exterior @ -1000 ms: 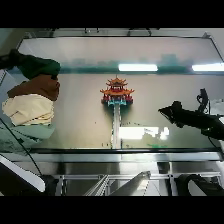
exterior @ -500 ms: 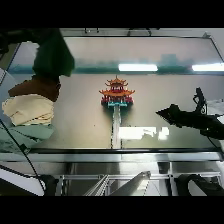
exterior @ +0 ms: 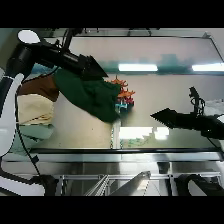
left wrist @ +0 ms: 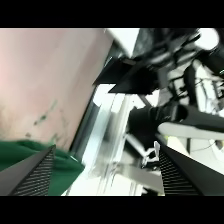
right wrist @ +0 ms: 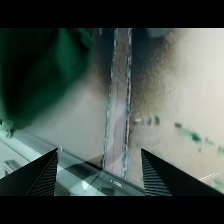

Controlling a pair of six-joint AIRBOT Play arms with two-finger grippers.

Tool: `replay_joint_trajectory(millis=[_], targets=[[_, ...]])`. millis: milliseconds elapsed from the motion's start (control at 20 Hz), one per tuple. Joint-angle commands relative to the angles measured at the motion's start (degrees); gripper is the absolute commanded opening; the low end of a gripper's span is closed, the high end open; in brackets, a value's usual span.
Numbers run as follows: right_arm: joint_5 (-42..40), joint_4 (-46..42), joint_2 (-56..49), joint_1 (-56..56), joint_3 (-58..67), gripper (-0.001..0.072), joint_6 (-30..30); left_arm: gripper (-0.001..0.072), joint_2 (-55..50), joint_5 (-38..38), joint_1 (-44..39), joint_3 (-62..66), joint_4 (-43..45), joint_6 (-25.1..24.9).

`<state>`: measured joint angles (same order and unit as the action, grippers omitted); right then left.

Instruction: Fold the shirts.

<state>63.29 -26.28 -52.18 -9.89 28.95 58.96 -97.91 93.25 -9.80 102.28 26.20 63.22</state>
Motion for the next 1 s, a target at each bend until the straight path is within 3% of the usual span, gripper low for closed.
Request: replay_joint_trajectory(millis=[0, 250, 450, 650, 900, 950], targets=[[0.02, 0.13, -0.74, 0.11, 0.96, 0.0548, -0.74, 0.0703, 0.15, 0.9, 0.87, -0.5, 10.88, 0.96], [-6.56, 1.29, -12.11, 8.87, 4.33, 0.0547, -0.74, 0.0703, 0.11, -3.54, 13.97, -1.92, 28.35, 5.49], [-15.89, 2.43, -30.51, 25.86, 16.59, 0.0546, -0.66, 0.0702, -2.97, -15.87, 22.49, -7.98, 29.05, 5.44], [-14.36, 5.97, -46.25, 33.27, 31.45, 0.0546, -0.46, 0.0702, -12.63, -15.19, 21.51, -4.15, 29.18, 5.38], [-12.83, 7.52, -53.88, 34.56, 41.59, 0.0544, -0.37, 0.0702, -23.28, -11.19, 15.8, 6.47, 29.38, 5.4], [-13.0, 7.58, -54.45, 34.56, 42.53, 0.0457, -0.24, 0.0702, -25.0, -10.25, 14.53, 8.39, 29.77, 5.46]])
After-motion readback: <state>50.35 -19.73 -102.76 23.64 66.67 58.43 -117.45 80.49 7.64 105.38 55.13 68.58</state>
